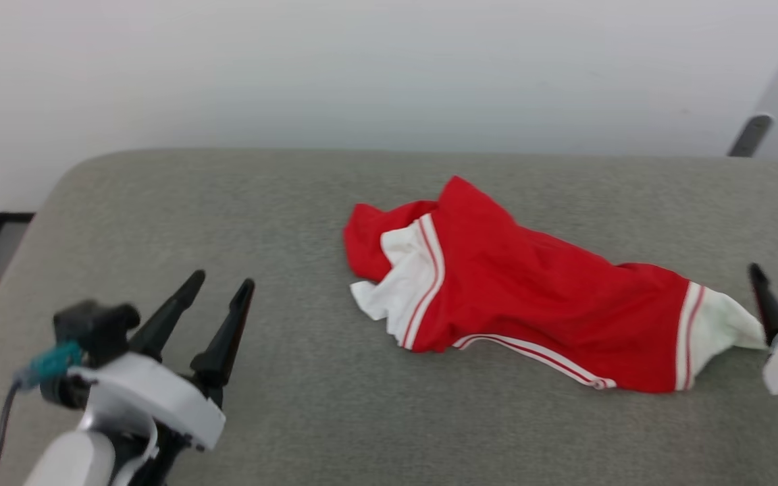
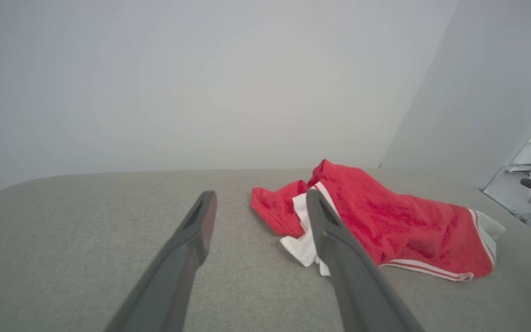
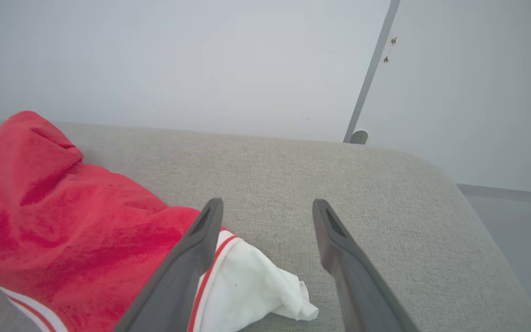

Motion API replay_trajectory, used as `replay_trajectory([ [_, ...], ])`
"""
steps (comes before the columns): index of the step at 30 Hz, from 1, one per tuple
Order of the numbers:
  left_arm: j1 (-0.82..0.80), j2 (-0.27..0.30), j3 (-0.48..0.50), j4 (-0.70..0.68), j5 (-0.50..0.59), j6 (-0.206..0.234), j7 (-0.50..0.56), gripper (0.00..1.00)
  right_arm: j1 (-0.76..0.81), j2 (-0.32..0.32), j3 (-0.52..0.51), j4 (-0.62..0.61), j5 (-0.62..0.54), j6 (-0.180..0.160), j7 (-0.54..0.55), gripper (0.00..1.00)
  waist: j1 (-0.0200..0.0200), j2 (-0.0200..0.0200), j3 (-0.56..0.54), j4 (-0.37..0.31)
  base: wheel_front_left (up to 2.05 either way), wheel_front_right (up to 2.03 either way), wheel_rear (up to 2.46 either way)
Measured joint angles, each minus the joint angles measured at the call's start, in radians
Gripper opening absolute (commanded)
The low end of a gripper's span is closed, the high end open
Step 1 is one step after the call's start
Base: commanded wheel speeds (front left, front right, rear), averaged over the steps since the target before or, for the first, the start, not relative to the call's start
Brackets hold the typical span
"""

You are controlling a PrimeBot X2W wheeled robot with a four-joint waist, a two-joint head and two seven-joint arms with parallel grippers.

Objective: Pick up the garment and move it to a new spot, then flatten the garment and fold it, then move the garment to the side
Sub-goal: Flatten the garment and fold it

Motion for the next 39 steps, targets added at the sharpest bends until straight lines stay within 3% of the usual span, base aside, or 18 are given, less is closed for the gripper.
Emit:
replay_trajectory([
  [12, -0.221, 0.073, -0.049, 0.002, -0.120, -0.007, 0.316, 1.00, 0.156, 0.207, -0.079, -0.328, -0.100, 0.000, -0.143, 1.00, 0.0000, 0.0000, 0.027, -0.127, 0.00, 0.00, 0.00],
  [20, -0.338, 0.072, -0.105, 0.116, -0.192, -0.004, 0.523, 1.00, 0.200, 0.303, -0.092, -0.453, -0.153, 0.000, -0.205, 1.00, 0.0000, 0.0000, 0.082, -0.193, 0.00, 0.00, 0.00],
  [30, -0.408, 0.082, -0.167, 0.275, -0.195, 0.038, 0.699, 1.00, 0.209, 0.341, -0.082, -0.487, -0.164, 0.000, -0.214, 1.00, 0.0000, 0.0000, 0.155, -0.261, 0.00, 0.00, 0.00],
  [39, -0.448, 0.082, -0.207, 0.410, -0.156, 0.042, 0.711, 1.00, 0.196, 0.349, -0.090, -0.485, -0.164, 0.000, -0.227, 1.00, 0.0000, 0.0000, 0.207, -0.294, 0.00, 0.00, 0.00],
])
